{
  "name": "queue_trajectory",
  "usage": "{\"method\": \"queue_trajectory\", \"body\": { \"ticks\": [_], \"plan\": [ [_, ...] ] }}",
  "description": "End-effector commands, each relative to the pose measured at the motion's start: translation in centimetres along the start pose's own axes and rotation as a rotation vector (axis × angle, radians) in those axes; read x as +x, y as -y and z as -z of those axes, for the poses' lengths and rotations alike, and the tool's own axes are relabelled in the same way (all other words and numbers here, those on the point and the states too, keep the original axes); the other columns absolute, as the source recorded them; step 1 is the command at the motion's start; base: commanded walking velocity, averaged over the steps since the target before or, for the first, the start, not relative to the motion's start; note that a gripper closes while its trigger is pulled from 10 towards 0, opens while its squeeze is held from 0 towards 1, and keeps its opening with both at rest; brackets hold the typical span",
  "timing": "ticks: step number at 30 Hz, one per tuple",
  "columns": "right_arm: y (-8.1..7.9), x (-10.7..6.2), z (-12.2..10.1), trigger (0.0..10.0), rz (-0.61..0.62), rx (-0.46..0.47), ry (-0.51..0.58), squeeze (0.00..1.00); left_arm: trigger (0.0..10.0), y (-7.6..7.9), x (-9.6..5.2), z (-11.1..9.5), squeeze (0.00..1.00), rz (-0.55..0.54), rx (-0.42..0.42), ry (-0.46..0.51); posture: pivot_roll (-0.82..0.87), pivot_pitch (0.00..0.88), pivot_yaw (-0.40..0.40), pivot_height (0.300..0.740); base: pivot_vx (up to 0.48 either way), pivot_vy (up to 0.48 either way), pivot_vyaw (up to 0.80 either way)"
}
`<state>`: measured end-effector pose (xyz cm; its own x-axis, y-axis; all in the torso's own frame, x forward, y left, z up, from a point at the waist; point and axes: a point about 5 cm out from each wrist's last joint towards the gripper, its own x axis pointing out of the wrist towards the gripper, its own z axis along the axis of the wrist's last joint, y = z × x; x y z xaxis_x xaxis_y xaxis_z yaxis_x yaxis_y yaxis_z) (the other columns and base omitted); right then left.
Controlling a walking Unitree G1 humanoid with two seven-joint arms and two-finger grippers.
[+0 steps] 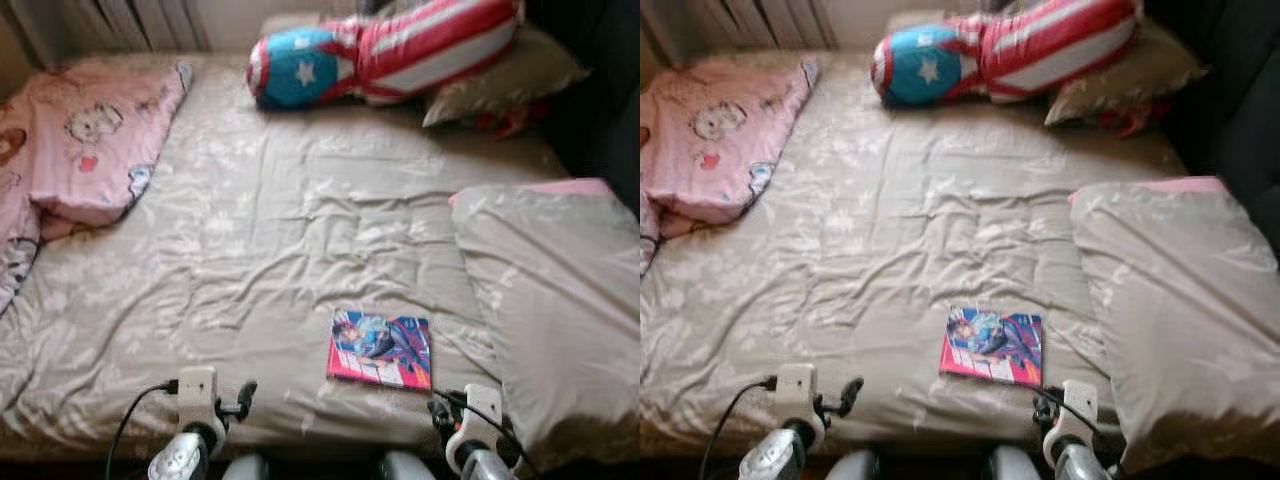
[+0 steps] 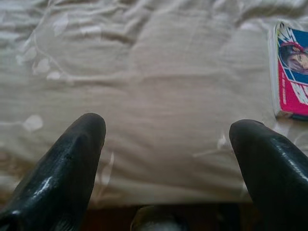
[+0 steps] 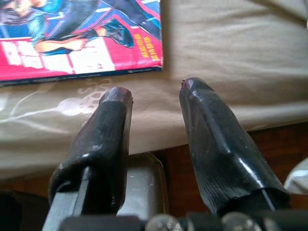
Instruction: Clean up the room
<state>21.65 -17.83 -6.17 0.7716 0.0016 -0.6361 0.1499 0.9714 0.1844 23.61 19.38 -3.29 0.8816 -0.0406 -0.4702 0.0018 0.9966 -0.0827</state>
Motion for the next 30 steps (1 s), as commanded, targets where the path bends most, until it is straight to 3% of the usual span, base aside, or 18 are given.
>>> {"method": "queue_trajectory", "body": {
  "ticks": [1, 13, 15, 21, 30],
  "plan": [
    [-0.1, -0.3, 1.2, 10.0, -0.007, -0.055, -0.065, 0.00, 10.0, -0.6, -0.3, 1.0, 0.00, -0.027, 0.002, -0.051, -0.07, 0.019, -0.027, 0.737, 0.000, 0.000, 0.00],
    [-0.5, -0.6, 2.6, 10.0, 0.002, -0.079, -0.136, 0.00, 10.0, -2.0, -2.3, 5.6, 0.00, -0.081, 0.041, -0.329, -0.04, 0.000, -0.038, 0.740, 0.000, 0.000, 0.00],
    [-0.4, -1.0, 3.6, 10.0, -0.009, -0.129, -0.182, 0.00, 10.0, -2.2, -2.7, 6.3, 0.00, -0.084, 0.090, -0.380, -0.05, 0.000, -0.031, 0.740, 0.000, 0.000, 0.00],
    [0.4, -1.5, 4.5, 10.0, 0.014, -0.136, -0.203, 0.00, 10.0, -2.3, -2.8, 6.5, 0.00, -0.119, 0.063, -0.389, -0.06, 0.000, -0.022, 0.740, 0.000, 0.000, 0.08],
    [1.2, -2.0, 5.3, 10.0, 0.035, -0.132, -0.232, 0.00, 10.0, -2.0, -2.8, 6.7, 0.00, -0.106, 0.086, -0.402, -0.07, 0.000, -0.023, 0.740, 0.000, 0.000, 0.80]
  ]
}}
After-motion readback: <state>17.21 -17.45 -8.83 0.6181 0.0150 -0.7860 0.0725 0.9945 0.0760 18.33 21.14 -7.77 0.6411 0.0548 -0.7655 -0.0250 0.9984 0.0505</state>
